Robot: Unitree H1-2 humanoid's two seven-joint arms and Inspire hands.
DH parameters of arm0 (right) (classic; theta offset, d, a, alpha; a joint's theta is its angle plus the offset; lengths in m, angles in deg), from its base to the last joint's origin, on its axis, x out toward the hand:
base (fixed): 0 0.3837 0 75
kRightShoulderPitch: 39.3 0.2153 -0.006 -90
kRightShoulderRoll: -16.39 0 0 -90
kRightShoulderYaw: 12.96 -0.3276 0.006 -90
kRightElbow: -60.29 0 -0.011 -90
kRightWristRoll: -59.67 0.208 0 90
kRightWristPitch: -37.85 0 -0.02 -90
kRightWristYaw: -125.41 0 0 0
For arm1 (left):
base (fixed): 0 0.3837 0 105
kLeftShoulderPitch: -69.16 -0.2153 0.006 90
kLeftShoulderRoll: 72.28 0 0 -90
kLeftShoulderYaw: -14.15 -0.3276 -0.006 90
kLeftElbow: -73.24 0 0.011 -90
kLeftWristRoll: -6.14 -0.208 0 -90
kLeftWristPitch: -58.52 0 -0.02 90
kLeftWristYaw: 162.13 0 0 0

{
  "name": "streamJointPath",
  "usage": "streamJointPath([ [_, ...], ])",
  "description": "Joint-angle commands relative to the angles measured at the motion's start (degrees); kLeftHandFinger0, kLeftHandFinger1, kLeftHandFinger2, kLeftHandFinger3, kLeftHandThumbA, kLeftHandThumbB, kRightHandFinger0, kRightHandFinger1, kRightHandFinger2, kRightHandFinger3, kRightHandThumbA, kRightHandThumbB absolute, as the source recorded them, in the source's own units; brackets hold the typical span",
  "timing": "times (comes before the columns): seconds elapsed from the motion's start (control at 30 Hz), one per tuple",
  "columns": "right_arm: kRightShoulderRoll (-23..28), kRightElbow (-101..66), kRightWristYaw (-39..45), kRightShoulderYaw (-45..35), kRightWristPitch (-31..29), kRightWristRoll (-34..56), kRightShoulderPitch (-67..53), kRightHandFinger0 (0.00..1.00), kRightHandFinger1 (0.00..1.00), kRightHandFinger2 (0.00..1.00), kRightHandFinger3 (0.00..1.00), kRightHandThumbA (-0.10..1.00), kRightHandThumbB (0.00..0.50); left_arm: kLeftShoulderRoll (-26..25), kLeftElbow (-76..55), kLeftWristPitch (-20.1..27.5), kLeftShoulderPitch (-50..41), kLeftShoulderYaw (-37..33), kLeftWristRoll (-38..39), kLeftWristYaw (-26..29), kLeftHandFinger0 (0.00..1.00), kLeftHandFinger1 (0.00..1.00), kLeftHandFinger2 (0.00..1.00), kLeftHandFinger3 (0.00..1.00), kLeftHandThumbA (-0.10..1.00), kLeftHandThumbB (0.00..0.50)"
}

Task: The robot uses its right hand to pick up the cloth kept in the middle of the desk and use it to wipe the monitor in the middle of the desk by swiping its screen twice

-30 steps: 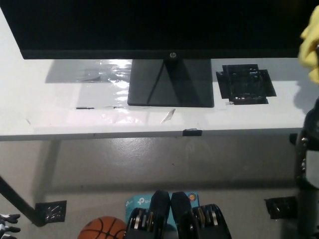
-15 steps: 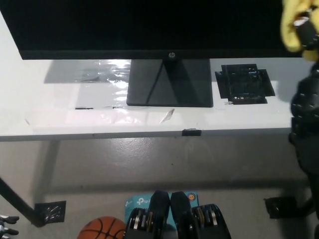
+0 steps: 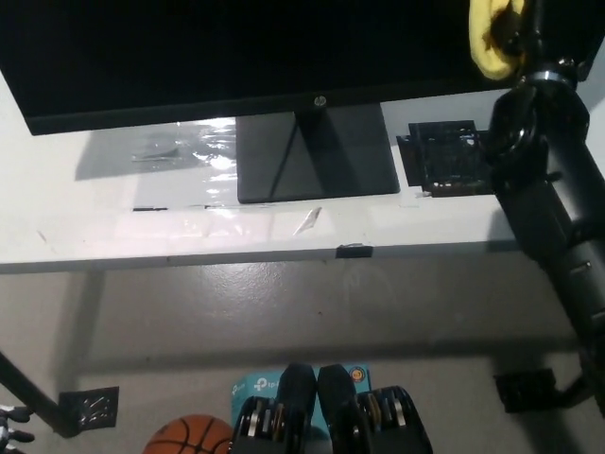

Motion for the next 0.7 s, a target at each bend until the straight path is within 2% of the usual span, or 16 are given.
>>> streamJointPath([
  [0.0,-4.0,2.6,-0.4,1.1,0.9,0.4,4.9,0.00,0.01,0.39,0.32,-0.10,0.184,-1.5,-1.6,0.2,-0.9,0.6,0.4,-0.8,0.43,0.47,0.60,0.79,0.28,0.216],
  [0.03,-4.4,2.6,-0.8,1.0,0.9,0.7,5.0,0.00,0.00,0.37,0.31,-0.10,0.185,-1.5,-1.5,0.5,-1.0,0.5,0.4,-0.9,0.43,0.47,0.60,0.79,0.28,0.216],
  [0.07,-5.2,1.5,0.9,0.5,0.9,0.5,4.8,0.00,0.00,0.36,0.45,-0.10,0.164,-1.7,-1.5,0.5,-1.0,0.4,0.3,-0.9,0.43,0.47,0.60,0.79,0.28,0.210],
  [0.2,-8.2,0.5,0.2,0.3,0.9,0.9,5.2,0.00,0.01,0.36,0.25,-0.10,0.146,-1.8,-1.3,0.3,-0.7,-0.1,-0.3,-0.8,0.42,0.46,0.61,0.80,0.27,0.199],
  [0.23,-9.3,0.4,-0.1,-0.1,0.9,1.3,5.4,0.00,0.00,0.26,0.21,-0.03,0.211,-1.8,-1.4,-0.1,-0.7,-0.2,-0.4,-0.7,0.43,0.47,0.61,0.80,0.27,0.203],
  [0.27,-12.0,0.5,1.4,-0.4,0.9,0.0,6.0,0.00,0.00,0.26,0.46,-0.10,0.132,-1.8,-1.5,-0.3,-0.7,-0.4,-0.6,-0.6,0.43,0.46,0.60,0.79,0.28,0.208],
  [0.33,-13.2,0.2,1.6,-0.2,0.9,0.1,5.9,0.00,0.00,0.27,0.59,-0.10,0.120,-1.5,-1.5,0.2,-0.7,-0.5,-0.4,-0.8,0.42,0.46,0.60,0.79,0.28,0.214],
  [0.37,-14.0,0.3,1.7,-0.6,0.9,-0.2,6.0,0.00,0.00,0.26,0.59,-0.10,0.127,-1.5,-1.5,0.3,-0.7,-0.6,-0.4,-0.8,0.43,0.47,0.61,0.79,0.29,0.215],
  [0.4,-15.1,0.5,1.4,-0.6,0.9,-0.2,6.2,0.00,0.00,0.24,0.50,-0.10,0.117,-1.7,-1.5,0.1,-0.7,-0.8,-0.6,-0.8,0.43,0.47,0.61,0.79,0.30,0.220],
  [0.43,-16.2,0.4,1.2,0.1,0.9,-0.5,6.3,0.00,0.00,0.23,0.24,-0.10,0.111,-1.7,-1.5,0.1,-0.6,-1.0,-0.9,-0.8,0.43,0.47,0.61,0.79,0.29,0.214],
  [0.47,-16.9,0.1,1.8,-0.1,0.9,-1.1,6.3,0.00,0.00,0.25,0.16,-0.10,0.086,-1.7,-1.4,0.3,-0.6,-1.0,-0.9,-0.8,0.43,0.47,0.61,0.79,0.29,0.215],
  [0.5,-17.7,-0.1,2.8,-0.3,0.9,-1.7,6.3,0.00,0.00,0.36,0.15,-0.10,0.070,-1.7,-1.2,0.6,-0.6,-1.0,-0.9,-0.8,0.44,0.47,0.61,0.79,0.29,0.215],
  [0.57,-20.4,-0.8,2.4,0.3,0.9,-2.1,6.4,0.00,0.01,0.39,0.16,-0.10,0.087,-1.7,-1.6,0.2,-0.7,-1.4,-1.4,-0.7,0.44,0.48,0.61,0.81,0.31,0.214],
  [0.6,-20.7,-0.9,3.2,1.0,0.9,-2.1,6.6,0.00,0.02,0.41,0.25,-0.10,0.066,-1.7,-1.3,0.7,-0.7,-1.3,-1.2,-0.9,0.46,0.49,0.62,0.81,0.30,0.213],
  [0.63,-21.2,-0.9,3.0,1.4,0.9,-1.9,6.8,0.00,0.02,0.41,0.21,-0.10,0.096,-1.7,-1.2,0.8,-0.7,-1.3,-1.1,-1.0,0.47,0.49,0.62,0.81,0.30,0.210],
  [0.67,-21.3,-1.0,2.9,1.5,0.9,-1.9,6.8,0.00,0.02,0.41,0.19,-0.10,0.091,-1.6,-1.2,0.8,-0.8,-1.3,-1.1,-0.9,0.46,0.48,0.62,0.81,0.30,0.218],
])
